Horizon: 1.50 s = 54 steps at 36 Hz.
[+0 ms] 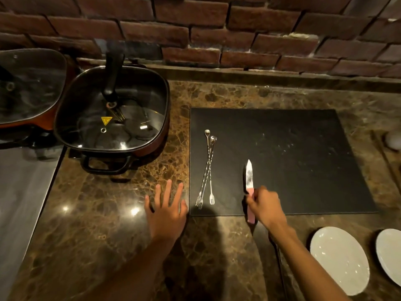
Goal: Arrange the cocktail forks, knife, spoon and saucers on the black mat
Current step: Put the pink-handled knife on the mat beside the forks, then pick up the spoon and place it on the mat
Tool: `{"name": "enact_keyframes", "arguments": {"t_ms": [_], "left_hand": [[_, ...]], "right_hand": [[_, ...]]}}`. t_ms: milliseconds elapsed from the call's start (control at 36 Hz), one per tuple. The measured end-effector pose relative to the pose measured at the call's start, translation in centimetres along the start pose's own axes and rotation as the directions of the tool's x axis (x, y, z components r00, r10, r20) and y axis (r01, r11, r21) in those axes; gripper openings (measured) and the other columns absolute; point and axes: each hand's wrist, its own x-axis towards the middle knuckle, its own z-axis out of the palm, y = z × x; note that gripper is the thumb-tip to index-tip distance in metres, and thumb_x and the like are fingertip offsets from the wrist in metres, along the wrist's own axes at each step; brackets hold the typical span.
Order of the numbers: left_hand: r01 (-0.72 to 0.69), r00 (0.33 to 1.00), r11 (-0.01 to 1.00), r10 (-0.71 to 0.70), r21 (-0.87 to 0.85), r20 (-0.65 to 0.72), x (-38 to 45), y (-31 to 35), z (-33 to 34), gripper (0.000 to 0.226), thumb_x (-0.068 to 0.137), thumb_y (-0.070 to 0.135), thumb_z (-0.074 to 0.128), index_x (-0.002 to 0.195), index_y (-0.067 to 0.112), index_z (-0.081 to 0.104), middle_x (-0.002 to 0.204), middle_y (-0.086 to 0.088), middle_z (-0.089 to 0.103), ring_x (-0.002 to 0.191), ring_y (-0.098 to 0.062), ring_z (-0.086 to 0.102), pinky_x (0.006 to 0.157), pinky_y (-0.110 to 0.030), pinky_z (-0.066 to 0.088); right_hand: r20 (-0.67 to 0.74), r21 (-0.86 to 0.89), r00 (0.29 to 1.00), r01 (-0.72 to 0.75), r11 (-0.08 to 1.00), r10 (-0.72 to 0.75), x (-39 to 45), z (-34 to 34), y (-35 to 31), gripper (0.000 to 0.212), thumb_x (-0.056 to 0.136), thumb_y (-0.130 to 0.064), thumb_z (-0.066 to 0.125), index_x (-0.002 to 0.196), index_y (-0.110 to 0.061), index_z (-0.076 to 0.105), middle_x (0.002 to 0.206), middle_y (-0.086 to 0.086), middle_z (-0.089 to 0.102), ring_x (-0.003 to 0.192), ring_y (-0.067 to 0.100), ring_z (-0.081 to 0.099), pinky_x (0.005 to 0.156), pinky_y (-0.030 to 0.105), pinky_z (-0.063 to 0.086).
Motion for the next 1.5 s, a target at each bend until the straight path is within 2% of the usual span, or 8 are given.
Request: {"name": "enact_keyframes", "arguments": {"t_ms": [83,194,556,917,1083,1222,1306,1500], "left_hand": [[-0.014,0.999,1.000,0.013,0.020,0.049,0.0,-0.3,0.0,0.055,0.103,0.053,0.016,0.158,0.047,0.020,0.167,0.005,0.028,0.153,-0.028,0.028,0.120,-0.060,0.018],[-0.008,0.998,1.000,0.006,0.029,0.068,-0.1,-0.3,-0.1,0.057,0.102,0.055,0.013,0.158,0.047,0.013,0.168,0.005,0.025,0.154,-0.028,0.026,0.119,-0.060,0.017],[-0.008,0.994,0.998,0.002,0.056,0.105,-0.1,0.5,-1.5,0.056,0.102,0.051,0.021,0.158,0.044,0.020,0.167,0.003,0.028,0.154,-0.030,0.025,0.119,-0.061,0.019],[0.029,0.998,0.998,-0.032,0.064,0.051,-0.5,0.6,-1.1,0.056,0.100,0.054,0.027,0.155,0.051,0.022,0.168,0.009,0.026,0.155,-0.023,0.022,0.122,-0.055,0.012],[0.033,0.999,0.998,-0.035,0.059,0.032,-0.7,0.4,-1.1,0.055,0.101,0.055,0.023,0.155,0.051,0.023,0.167,0.009,0.027,0.155,-0.023,0.023,0.121,-0.057,0.014],[0.010,1.000,0.998,-0.009,0.062,-0.028,-0.6,0.3,-0.6,0.054,0.101,0.051,0.031,0.155,0.047,0.030,0.165,0.005,0.034,0.151,-0.027,0.031,0.120,-0.058,0.017],[-0.006,0.996,0.998,0.012,0.065,-0.085,-0.7,0.3,-0.2,0.052,0.102,0.049,0.033,0.154,0.046,0.031,0.164,0.004,0.036,0.150,-0.029,0.033,0.120,-0.057,0.019],[-0.027,0.989,0.997,0.037,0.070,-0.141,-0.7,-0.2,0.5,0.053,0.103,0.046,0.033,0.156,0.045,0.028,0.166,0.005,0.033,0.151,-0.028,0.032,0.122,-0.057,0.017]], "right_hand": [[-0.015,-0.017,1.000,0.004,1.000,-0.004,3.3,-1.2,-1.1,0.030,0.090,-0.030,0.061,0.071,-0.007,0.054,0.075,0.013,0.065,0.086,0.039,0.067,0.062,0.030,0.042],[0.003,-0.042,1.000,0.020,0.999,-0.020,6.1,-2.2,-2.4,0.032,0.091,-0.031,0.058,0.095,0.001,0.062,0.100,0.025,0.067,0.095,0.043,0.064,0.075,0.041,0.051],[0.053,-0.077,0.998,0.043,0.996,-0.039,6.7,-2.8,-3.7,0.030,0.094,-0.027,0.058,0.106,0.000,0.058,0.105,0.023,0.065,0.095,0.041,0.064,0.082,0.049,0.055],[0.002,-0.062,0.999,0.052,0.997,-0.052,6.0,-3.0,-2.7,0.039,0.093,-0.037,0.060,0.106,-0.001,0.059,0.102,0.020,0.066,0.088,0.037,0.064,0.070,0.040,0.051],[-0.047,0.020,0.998,-0.038,0.999,0.039,1.1,-3.3,2.2,0.036,0.089,-0.041,0.065,0.098,-0.007,0.059,0.098,0.018,0.068,0.093,0.037,0.064,0.071,0.036,0.048],[0.020,0.018,0.994,-0.112,0.994,0.111,-6.5,-0.6,7.7,0.023,0.090,-0.042,0.063,0.097,-0.021,0.056,0.101,0.004,0.065,0.083,0.020,0.062,0.071,0.028,0.044],[0.028,-0.024,0.987,-0.158,0.987,0.158,-10.1,1.2,10.1,0.027,0.091,-0.046,0.059,0.097,-0.021,0.050,0.100,0.002,0.059,0.087,0.021,0.061,0.075,0.031,0.048],[-0.020,-0.089,0.995,-0.102,0.991,0.101,-12.5,3.1,11.1,0.009,0.096,-0.024,0.053,0.095,-0.016,0.056,0.096,0.005,0.060,0.069,0.017,0.050,0.064,0.028,0.041]]}}
